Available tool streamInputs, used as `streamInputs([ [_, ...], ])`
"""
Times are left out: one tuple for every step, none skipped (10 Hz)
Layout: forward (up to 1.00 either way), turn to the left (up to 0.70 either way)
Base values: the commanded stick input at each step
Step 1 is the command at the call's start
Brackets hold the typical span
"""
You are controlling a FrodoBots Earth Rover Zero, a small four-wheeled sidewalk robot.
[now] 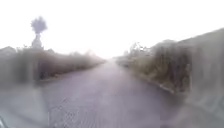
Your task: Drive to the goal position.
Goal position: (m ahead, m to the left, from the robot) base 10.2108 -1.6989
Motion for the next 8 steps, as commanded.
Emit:
streamInputs([
  [0.7,0.0],
  [0.7,0.0],
  [0.7,0.0],
  [0.7,0.0],
  [0.7,0.0],
  [0.7,-0.05],
  [0.7,-0.09],
  [0.7,-0.14],
])
